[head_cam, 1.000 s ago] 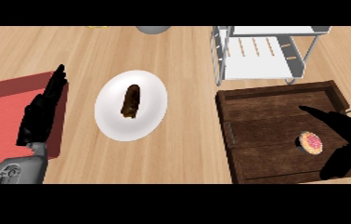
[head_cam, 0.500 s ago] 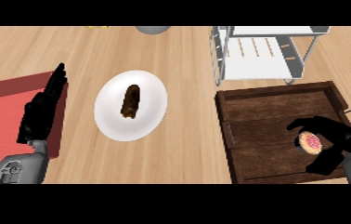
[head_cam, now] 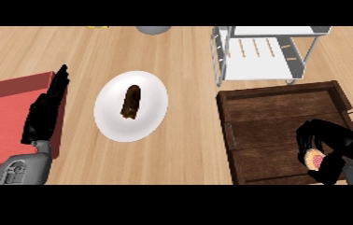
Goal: Pick the cupcake from the tray and place it in the tiered basket
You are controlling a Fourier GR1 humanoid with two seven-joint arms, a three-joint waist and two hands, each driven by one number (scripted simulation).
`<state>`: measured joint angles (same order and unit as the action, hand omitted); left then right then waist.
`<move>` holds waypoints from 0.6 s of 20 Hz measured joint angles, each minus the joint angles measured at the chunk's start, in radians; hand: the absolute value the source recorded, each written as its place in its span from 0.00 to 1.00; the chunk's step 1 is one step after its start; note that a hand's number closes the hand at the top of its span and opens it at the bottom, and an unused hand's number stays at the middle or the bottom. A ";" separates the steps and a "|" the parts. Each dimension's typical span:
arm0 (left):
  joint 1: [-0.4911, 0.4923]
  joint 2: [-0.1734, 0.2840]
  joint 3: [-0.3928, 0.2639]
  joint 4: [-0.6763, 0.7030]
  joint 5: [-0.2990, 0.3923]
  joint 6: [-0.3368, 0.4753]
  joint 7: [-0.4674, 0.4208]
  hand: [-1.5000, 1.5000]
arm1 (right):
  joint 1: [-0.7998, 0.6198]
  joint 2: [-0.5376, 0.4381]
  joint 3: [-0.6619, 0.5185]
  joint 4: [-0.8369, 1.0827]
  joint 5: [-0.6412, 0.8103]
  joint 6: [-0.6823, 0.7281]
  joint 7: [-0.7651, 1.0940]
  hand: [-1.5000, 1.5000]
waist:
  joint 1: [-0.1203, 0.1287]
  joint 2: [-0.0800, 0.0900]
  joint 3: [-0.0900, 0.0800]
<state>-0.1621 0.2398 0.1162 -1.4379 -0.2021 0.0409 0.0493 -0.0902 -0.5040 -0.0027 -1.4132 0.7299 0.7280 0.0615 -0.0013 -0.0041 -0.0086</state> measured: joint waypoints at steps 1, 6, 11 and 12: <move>0.003 -0.004 -0.005 -0.006 -0.005 0.002 0.003 0.50 | -0.001 0.007 -0.018 -0.012 -0.017 0.016 0.011 1.00 | 0.000 0.000 0.002; -0.001 -0.005 -0.010 -0.012 -0.004 -0.009 0.006 0.50 | -0.060 0.232 0.048 -0.096 0.011 -0.054 0.209 1.00 | 0.016 0.002 0.005; -0.031 -0.019 -0.036 -0.001 -0.011 -0.018 0.003 0.50 | -0.218 0.421 0.218 -0.082 0.088 -0.257 0.429 1.00 | 0.068 0.011 0.007; -0.033 -0.026 -0.043 -0.002 -0.014 -0.015 0.005 0.50 | -0.243 0.439 0.248 -0.076 0.086 -0.314 0.464 1.00 | 0.072 0.011 0.008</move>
<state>-0.1956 0.2135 0.0729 -1.4399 -0.2162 0.0255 0.0540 -0.3337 -0.0648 0.2452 -1.4888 0.8160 0.4136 0.5259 0.0711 0.0070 -0.0010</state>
